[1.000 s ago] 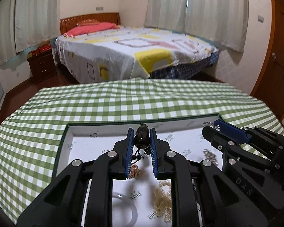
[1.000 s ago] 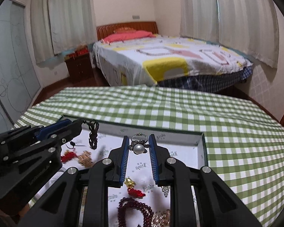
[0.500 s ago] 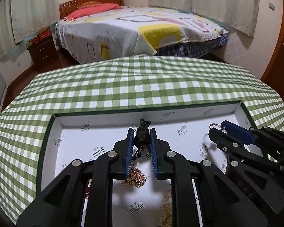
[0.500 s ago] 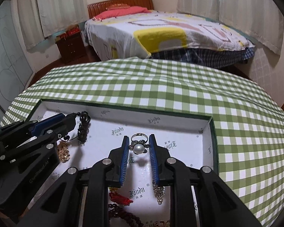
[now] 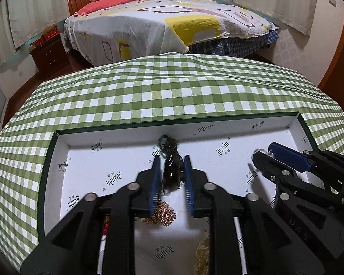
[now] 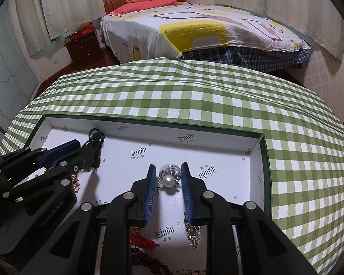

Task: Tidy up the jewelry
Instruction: 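Open both tools to drop the necklace and the ring onto the tray liner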

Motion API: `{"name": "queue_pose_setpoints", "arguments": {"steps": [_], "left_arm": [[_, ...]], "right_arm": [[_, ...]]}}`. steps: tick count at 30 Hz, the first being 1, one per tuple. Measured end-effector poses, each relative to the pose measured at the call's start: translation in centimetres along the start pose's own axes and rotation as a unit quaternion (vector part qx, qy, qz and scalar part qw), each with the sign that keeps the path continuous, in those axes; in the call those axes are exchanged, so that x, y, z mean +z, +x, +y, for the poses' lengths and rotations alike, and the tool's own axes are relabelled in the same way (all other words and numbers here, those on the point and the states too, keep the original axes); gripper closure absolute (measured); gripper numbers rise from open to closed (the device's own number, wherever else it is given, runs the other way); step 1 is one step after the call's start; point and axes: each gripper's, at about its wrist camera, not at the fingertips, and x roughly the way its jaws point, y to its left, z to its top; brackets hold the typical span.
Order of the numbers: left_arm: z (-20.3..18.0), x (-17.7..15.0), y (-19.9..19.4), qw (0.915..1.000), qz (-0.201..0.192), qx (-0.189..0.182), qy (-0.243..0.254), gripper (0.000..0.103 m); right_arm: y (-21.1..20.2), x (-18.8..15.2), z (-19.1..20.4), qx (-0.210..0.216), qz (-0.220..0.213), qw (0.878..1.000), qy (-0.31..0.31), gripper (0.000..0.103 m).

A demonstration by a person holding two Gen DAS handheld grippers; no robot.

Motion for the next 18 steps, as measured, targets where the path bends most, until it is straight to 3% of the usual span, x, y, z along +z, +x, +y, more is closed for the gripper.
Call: {"name": "queue_pose_setpoints", "arguments": {"steps": [2, 5, 11, 18], "left_arm": [[0.0, 0.0, -0.2, 1.0, -0.006, 0.004, 0.0, 0.061], [0.0, 0.0, -0.5, 0.9999, -0.013, 0.01, -0.001, 0.058], [1.1, -0.2, -1.5, 0.999, -0.032, 0.029, -0.013, 0.039], [2.1, -1.3, -4.7, 0.9968, -0.063, 0.043, -0.023, 0.023]], "right_arm": [[-0.1, 0.0, 0.0, -0.001, -0.003, 1.0, 0.0, 0.064], [-0.2, 0.0, -0.2, -0.004, -0.007, 1.0, 0.004, 0.059], [-1.0, -0.1, -0.5, -0.021, -0.025, 0.999, 0.008, 0.04], [-3.4, -0.9, -0.3, -0.037, -0.056, 0.998, 0.003, 0.028]]}}
